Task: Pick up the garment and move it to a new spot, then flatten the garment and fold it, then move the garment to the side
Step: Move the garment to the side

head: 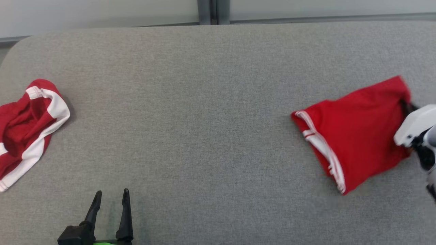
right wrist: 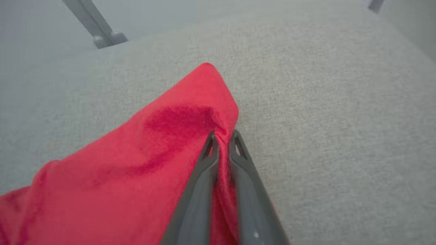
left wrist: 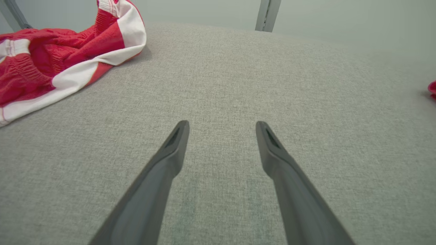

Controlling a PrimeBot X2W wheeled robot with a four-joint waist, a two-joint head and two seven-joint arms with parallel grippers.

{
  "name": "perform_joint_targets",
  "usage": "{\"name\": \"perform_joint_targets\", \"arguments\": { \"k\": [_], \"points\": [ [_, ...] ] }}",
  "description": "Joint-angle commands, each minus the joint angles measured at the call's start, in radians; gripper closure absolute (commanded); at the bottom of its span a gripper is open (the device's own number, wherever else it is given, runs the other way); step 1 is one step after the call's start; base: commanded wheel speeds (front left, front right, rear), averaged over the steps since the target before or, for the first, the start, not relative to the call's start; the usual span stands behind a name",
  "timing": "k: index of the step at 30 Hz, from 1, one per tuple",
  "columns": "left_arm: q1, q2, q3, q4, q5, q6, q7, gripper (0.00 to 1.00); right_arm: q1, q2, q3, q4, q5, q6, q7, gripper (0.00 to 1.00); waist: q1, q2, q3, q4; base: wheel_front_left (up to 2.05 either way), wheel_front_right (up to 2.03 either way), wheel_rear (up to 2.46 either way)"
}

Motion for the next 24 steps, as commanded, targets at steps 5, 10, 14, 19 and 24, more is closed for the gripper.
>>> {"name": "perform_joint_targets", "arguments": {
  "k": [5,10,14,19,24],
  "points": [
    [-0.071,0.012,0.016,-0.024,0.026,-0.008,-0.003,0.0,-0.181,-0.127,-0.086,0.099,-0.133,-0.002,-0.078,1.0,-0.0001,0.0,0.157,-0.066,0.0,0.0,0.0],
    [-0.117,0.03,0.009,-0.034,0.039,-0.009,-0.003,0.0,-0.304,-0.213,-0.179,0.203,-0.264,-0.002,-0.116,1.0,-0.0001,0.0,0.244,-0.082,0.0,0.0,0.0],
    [-0.128,0.041,0.007,-0.028,0.038,-0.009,-0.003,0.0,-0.364,-0.24,-0.255,0.267,-0.36,-0.002,-0.176,0.9,-0.0001,0.0,0.27,-0.087,0.0,0.0,0.0],
    [-0.134,0.04,0.016,-0.019,0.028,-0.008,0.0,0.0,-0.397,-0.225,-0.337,0.304,-0.491,-0.002,-0.275,0.0,-0.0001,0.0,0.266,-0.097,0.0,0.0,0.0],
    [-0.103,0.029,0.034,-0.01,0.017,-0.008,0.0,0.0,-0.351,-0.147,-0.441,0.207,-0.627,-0.002,-0.321,0.0,-0.0001,0.0,0.193,-0.108,0.0,0.0,0.0]
  ]
}}
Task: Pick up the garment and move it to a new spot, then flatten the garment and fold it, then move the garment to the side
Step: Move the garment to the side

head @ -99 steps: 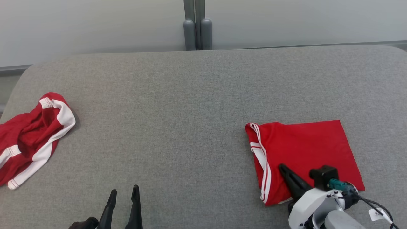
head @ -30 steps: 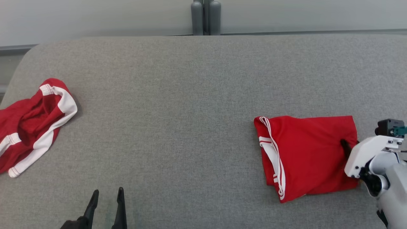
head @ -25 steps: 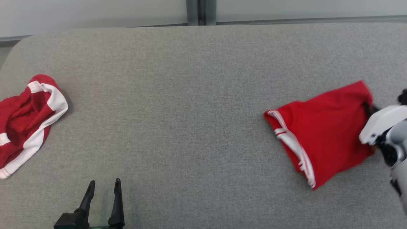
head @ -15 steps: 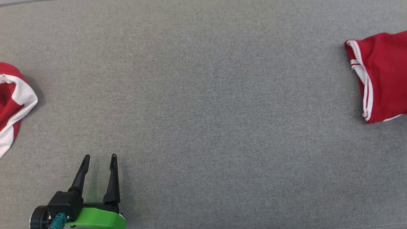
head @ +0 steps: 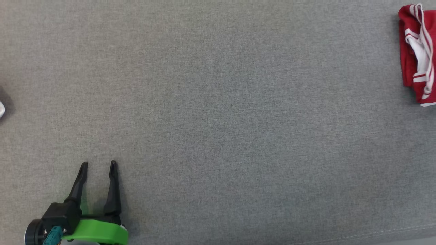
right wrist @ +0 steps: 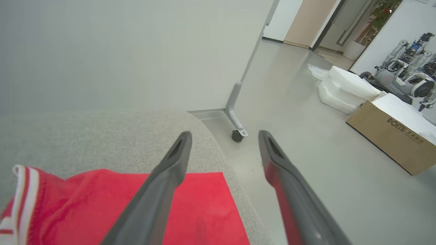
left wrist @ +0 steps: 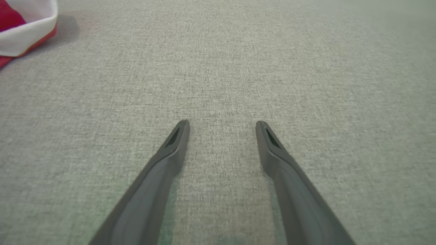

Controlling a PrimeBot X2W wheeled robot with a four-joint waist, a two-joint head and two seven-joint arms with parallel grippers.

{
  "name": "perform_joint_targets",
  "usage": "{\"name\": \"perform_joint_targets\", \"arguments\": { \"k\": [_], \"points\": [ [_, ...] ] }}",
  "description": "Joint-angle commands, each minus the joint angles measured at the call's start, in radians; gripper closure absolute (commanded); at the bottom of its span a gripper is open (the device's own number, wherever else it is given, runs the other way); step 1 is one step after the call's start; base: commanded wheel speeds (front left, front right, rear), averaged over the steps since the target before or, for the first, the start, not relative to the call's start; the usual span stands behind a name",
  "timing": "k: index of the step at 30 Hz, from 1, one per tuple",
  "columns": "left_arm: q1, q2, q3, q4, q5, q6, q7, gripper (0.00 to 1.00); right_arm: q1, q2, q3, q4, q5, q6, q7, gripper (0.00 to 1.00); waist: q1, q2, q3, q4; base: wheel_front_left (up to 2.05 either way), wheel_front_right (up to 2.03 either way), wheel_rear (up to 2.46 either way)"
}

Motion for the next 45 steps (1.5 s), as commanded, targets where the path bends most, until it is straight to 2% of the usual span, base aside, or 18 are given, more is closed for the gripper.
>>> {"name": "perform_joint_targets", "arguments": {
  "k": [1,5,10,15,19,29,45],
  "points": [
    [0.021,-0.002,0.01,0.011,-0.003,0.0,0.003,0.0,0.046,0.028,-0.012,-0.061,-0.041,-0.002,-0.007,0.0,-0.0001,0.0,-0.071,-0.01,0.0,0.0,0.0],
    [0.053,-0.013,0.035,0.021,-0.014,0.0,0.002,0.0,0.209,0.15,-0.056,-0.326,-0.1,-0.002,-0.006,0.0,-0.0001,0.0,-0.176,-0.014,0.0,0.0,0.0],
    [0.114,-0.022,0.057,0.032,-0.031,0.0,0.002,0.0,0.479,0.277,0.016,-0.606,-0.105,-0.002,-0.006,0.0,-0.0001,0.0,-0.321,-0.008,0.0,0.0,0.0],
    [0.153,-0.026,0.042,0.029,-0.05,0.0,0.002,0.0,0.693,0.341,0.123,-0.756,-0.049,-0.002,-0.006,0.0,-0.0001,0.0,-0.414,0.003,0.0,0.0,0.0],
    [0.159,-0.027,0.019,0.024,-0.075,0.0,0.002,0.0,0.819,0.404,0.158,-0.852,-0.021,-0.002,-0.006,0.0,-0.0001,0.0,-0.447,0.015,0.0,0.0,0.0],
    [0.17,-0.026,0.003,0.021,-0.086,0.007,0.002,0.0,1.005,0.494,0.199,-0.875,-0.006,-0.002,-0.006,0.0,-0.0001,0.0,-0.482,0.033,0.0,0.0,0.0],
    [0.175,-0.026,-0.012,0.029,-0.083,0.001,0.002,0.0,1.084,0.501,0.252,-0.834,0.069,-0.002,-0.007,0.0,-0.0001,0.0,-0.501,0.058,0.0,0.0,0.0]
  ]
}}
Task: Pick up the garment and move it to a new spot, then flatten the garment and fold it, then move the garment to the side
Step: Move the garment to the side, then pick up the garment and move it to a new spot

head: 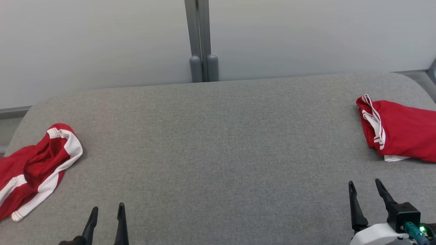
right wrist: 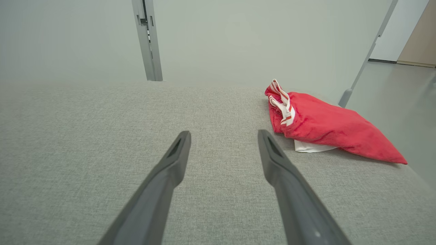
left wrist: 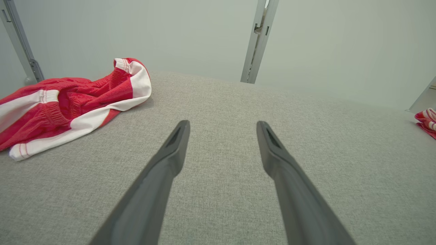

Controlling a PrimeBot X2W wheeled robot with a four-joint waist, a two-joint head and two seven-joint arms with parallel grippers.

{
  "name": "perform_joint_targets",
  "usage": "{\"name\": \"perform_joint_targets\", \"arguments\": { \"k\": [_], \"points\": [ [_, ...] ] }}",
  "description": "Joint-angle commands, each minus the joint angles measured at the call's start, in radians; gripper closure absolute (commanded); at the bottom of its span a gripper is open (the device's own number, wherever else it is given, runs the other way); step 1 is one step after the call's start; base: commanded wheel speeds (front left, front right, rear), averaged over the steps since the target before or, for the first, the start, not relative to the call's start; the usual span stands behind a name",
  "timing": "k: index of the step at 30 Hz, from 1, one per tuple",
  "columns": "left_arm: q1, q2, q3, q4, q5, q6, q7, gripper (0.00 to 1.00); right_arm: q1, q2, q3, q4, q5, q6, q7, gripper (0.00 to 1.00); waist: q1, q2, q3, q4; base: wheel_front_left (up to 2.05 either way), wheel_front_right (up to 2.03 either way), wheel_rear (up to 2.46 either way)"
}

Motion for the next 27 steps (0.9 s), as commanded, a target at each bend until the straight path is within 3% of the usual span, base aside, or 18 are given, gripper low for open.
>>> {"name": "perform_joint_targets", "arguments": {
  "k": [1,8,21,27],
  "points": [
    [0.012,0.002,0.001,0.0,-0.003,-0.002,0.001,0.0,0.011,-0.002,0.006,0.003,0.006,-0.002,-0.002,0.0,0.0,0.0,-0.001,0.003,0.0,0.0,0.0],
    [0.019,0.001,0.01,-0.002,-0.015,0.003,0.001,0.0,0.008,-0.002,0.038,0.014,0.02,-0.002,-0.002,0.0,0.0,0.0,-0.004,0.055,0.0,0.0,0.0],
    [0.064,0.002,0.048,-0.013,-0.005,0.02,0.001,0.0,0.026,-0.002,0.154,0.007,0.075,-0.002,-0.002,0.0,0.0,0.0,-0.041,0.365,0.0,0.0,0.0],
    [0.076,0.002,0.091,-0.028,-0.006,0.014,0.001,0.0,0.023,-0.002,0.171,0.017,0.077,-0.002,-0.002,0.0,0.0,0.0,-0.039,0.397,0.0,0.0,0.0]
  ]
}}
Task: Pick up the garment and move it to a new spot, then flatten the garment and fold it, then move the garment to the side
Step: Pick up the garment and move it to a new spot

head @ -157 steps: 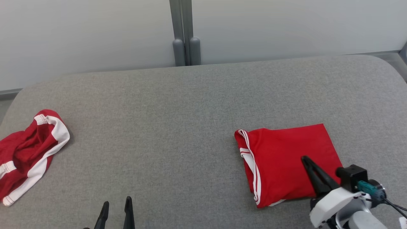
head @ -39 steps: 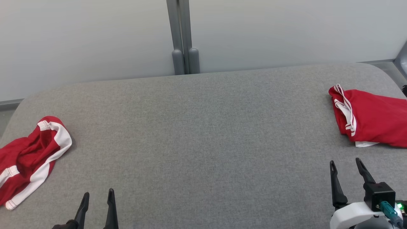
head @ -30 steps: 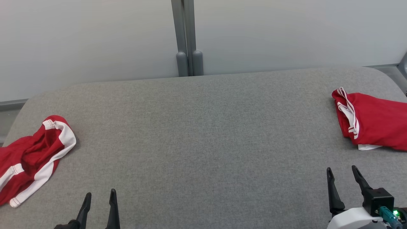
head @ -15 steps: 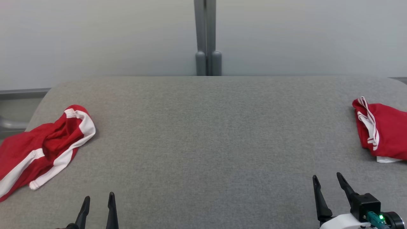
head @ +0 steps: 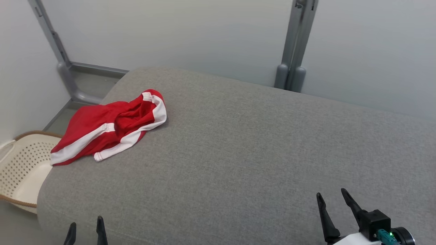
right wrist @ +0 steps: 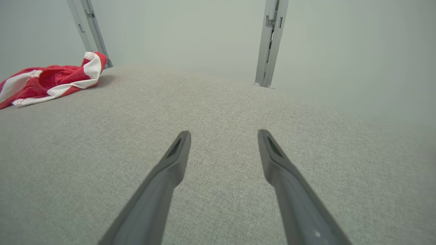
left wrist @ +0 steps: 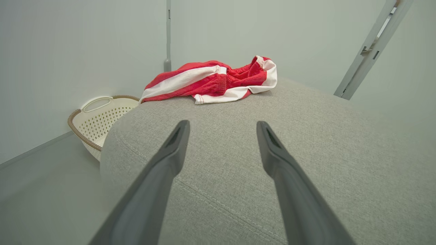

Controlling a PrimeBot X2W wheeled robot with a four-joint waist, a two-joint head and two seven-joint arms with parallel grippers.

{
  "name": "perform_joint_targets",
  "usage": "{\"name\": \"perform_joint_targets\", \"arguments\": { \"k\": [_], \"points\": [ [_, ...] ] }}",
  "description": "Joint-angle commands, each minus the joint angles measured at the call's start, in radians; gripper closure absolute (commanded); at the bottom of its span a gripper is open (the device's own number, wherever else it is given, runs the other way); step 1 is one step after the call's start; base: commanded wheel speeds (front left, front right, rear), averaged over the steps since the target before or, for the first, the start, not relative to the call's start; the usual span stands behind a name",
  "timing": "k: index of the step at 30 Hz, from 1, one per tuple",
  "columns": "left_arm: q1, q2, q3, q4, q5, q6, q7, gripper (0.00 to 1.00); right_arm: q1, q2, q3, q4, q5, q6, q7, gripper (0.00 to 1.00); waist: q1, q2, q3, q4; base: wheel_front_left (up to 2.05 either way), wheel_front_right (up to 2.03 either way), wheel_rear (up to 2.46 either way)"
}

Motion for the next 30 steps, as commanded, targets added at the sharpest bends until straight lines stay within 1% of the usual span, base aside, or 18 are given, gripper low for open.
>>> {"name": "perform_joint_targets", "arguments": {
  "k": [1,6,11,13,17,21,26,30],
  "points": [
    [0.013,0.002,0.01,-0.006,-0.007,-0.003,0.001,0.0,-0.001,-0.003,0.007,0.004,0.004,-0.002,-0.002,0.0,0.0,0.0,-0.007,0.043,0.0,0.0,0.0],
    [0.003,0.002,0.025,-0.012,-0.019,-0.002,0.001,0.0,0.002,-0.003,0.013,0.011,0.003,-0.002,-0.002,0.0,0.0,0.0,0.013,0.0,0.0,0.0,0.0],
    [-0.047,0.002,0.052,-0.011,-0.025,-0.003,0.0,0.0,-0.007,-0.004,-0.011,0.006,-0.016,-0.002,-0.002,0.0,0.0,0.0,0.057,-0.045,0.0,0.0,0.0],
    [-0.081,0.001,0.065,-0.006,-0.019,-0.007,0.001,0.0,-0.027,-0.003,-0.022,-0.004,-0.035,-0.002,-0.002,0.0,0.0,0.0,0.102,-0.062,0.0,0.0,0.0],
    [-0.211,0.002,0.065,0.023,-0.048,-0.012,0.001,0.0,-0.102,-0.017,-0.045,-0.033,-0.086,-0.002,-0.002,0.0,0.0,0.0,0.253,-0.085,0.0,0.0,0.0],
    [-0.38,0.01,0.044,0.124,-0.098,-0.018,0.001,0.0,-0.198,-0.062,-0.053,-0.059,-0.106,-0.002,-0.002,0.0,0.0,0.0,0.407,-0.103,0.0,0.0,0.0],
    [-0.604,0.077,0.005,0.3,-0.172,-0.02,0.039,0.0,-0.288,-0.117,-0.062,-0.079,-0.112,-0.002,-0.002,0.0,0.0,0.0,0.552,-0.119,0.0,0.0,0.0],
    [-0.764,0.132,0.009,0.433,-0.203,-0.02,0.056,0.0,-0.33,-0.15,-0.063,-0.093,-0.111,-0.002,-0.002,0.0,0.0,0.0,0.62,-0.127,0.0,0.0,0.0]
  ]
}}
